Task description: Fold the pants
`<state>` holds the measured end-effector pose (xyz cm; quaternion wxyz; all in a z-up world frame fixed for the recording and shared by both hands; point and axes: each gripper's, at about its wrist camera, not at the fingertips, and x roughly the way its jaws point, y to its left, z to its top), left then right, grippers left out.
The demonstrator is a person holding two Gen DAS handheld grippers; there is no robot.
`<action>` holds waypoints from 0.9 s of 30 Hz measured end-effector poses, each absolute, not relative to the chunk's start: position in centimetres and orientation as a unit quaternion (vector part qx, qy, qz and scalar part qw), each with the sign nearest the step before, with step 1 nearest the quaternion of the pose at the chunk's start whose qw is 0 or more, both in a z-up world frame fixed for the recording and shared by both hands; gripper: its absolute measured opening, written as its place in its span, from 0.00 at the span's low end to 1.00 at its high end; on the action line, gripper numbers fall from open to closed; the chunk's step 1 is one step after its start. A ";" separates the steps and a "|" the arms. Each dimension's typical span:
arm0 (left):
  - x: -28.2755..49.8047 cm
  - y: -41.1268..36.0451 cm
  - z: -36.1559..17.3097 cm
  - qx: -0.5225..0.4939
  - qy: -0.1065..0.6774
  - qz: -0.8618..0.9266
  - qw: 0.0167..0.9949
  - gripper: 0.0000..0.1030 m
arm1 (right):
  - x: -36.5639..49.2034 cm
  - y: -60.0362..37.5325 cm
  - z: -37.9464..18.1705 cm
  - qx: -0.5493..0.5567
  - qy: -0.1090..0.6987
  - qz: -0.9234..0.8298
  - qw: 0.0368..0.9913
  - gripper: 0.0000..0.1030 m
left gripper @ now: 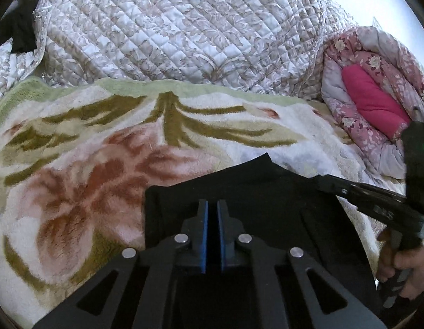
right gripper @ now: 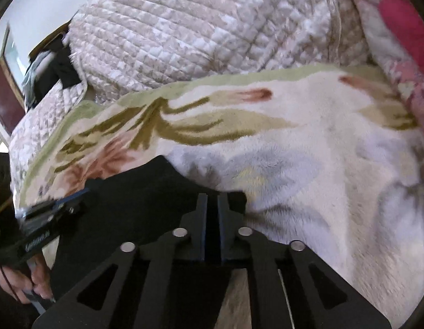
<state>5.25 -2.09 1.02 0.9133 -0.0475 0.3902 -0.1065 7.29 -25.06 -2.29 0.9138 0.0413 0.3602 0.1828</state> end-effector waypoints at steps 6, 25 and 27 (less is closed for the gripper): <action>2.0 -2.3 2.5 -0.029 0.387 -0.086 0.918 0.20 | 2.0 -24.4 -1.6 0.027 0.339 0.195 0.920 0.38; -4.8 -3.2 1.4 0.008 0.382 -0.082 0.920 0.20 | -4.7 -21.7 -5.0 -0.010 0.310 0.216 0.926 0.42; -4.9 -3.2 1.1 0.009 0.380 -0.079 0.922 0.20 | -4.8 -21.5 -5.1 -0.017 0.307 0.215 0.927 0.42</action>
